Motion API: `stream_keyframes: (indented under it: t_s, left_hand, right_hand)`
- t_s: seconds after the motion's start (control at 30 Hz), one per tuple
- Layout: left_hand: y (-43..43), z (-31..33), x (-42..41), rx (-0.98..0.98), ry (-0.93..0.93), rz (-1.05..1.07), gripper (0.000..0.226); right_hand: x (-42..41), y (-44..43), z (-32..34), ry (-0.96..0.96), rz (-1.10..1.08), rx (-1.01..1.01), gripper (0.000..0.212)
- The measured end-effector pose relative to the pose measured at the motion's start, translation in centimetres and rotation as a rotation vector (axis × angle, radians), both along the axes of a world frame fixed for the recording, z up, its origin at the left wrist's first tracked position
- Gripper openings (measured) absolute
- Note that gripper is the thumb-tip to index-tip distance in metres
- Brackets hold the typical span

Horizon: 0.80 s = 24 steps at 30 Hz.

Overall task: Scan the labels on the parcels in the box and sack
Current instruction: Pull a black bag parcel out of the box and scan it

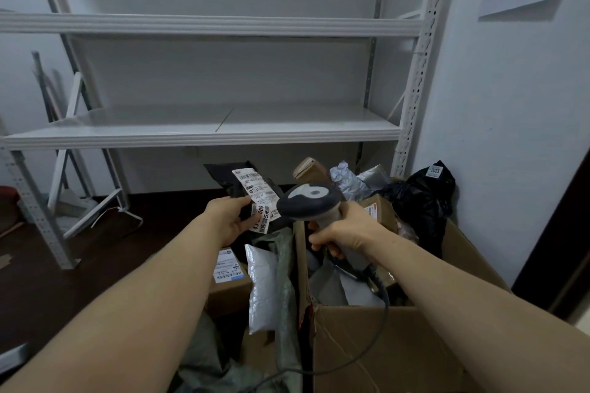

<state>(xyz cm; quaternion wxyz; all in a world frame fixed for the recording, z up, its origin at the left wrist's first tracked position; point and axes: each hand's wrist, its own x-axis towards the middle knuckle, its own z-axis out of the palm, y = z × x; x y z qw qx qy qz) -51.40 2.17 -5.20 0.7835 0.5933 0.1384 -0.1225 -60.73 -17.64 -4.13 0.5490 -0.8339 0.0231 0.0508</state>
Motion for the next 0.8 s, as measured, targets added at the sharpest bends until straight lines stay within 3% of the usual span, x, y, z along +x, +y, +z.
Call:
stream_keyframes:
  t_s: [0.4,0.8]
  left_hand:
    - [0.63,-0.32,0.58,0.166,0.012,-0.051,0.009]
    - [0.25,-0.18,0.28,0.248,0.026,-0.105,0.019]
  right_hand:
    - [0.16,-0.06,-0.31,-0.072,0.091,-0.266,0.022]
    - [-0.01,0.38,0.32,-0.084,0.153,-0.326,0.023]
